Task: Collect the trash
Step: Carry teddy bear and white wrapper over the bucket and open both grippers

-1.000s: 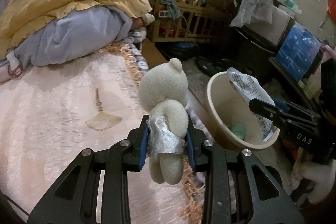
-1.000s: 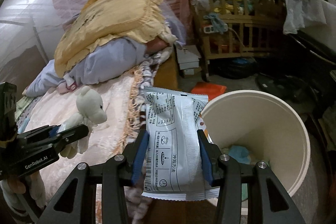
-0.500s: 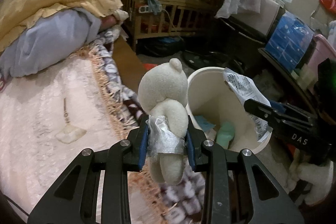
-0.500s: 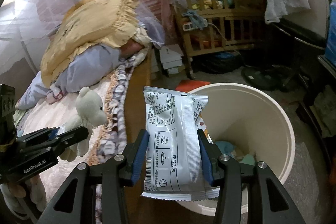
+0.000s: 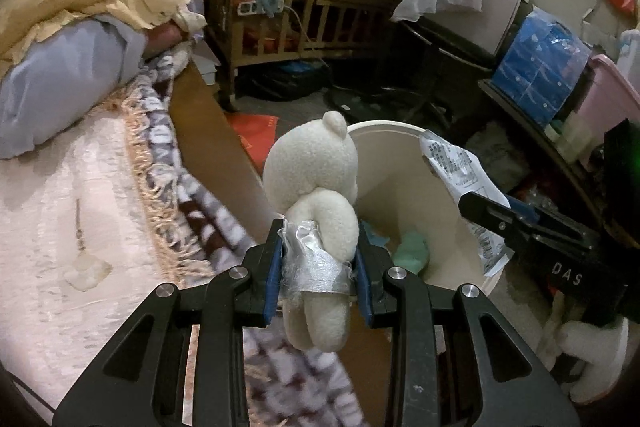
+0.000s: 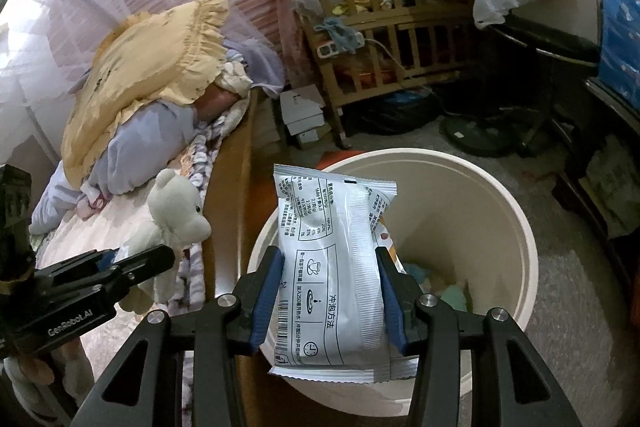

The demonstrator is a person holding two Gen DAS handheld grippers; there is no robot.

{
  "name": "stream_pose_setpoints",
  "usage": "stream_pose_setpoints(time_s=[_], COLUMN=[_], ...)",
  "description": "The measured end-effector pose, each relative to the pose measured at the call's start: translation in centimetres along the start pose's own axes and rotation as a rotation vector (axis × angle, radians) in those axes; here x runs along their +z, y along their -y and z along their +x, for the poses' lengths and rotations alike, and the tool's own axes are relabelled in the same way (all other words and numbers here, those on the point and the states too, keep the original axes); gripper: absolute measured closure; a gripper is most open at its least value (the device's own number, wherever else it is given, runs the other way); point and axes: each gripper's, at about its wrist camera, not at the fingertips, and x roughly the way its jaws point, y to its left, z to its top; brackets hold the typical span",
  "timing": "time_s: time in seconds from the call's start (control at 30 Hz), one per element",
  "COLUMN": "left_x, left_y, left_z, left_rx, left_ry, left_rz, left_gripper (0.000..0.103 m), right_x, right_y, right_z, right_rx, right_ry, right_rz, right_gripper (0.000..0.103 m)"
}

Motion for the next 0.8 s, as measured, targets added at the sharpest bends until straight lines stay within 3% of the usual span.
stream_pose_setpoints(time_s=[0.8], left_x=[0.6], left_y=[3.0], left_z=[4.4], left_rx=[-0.026], left_ry=[-0.068], left_rz=[0.012], left_gripper=[0.074], right_x=[-0.8], right_y=[4.0], right_z=[0.3], right_rx=[-0.026], right_ry=[-0.012], right_rz=[0.088], right_gripper=[0.058])
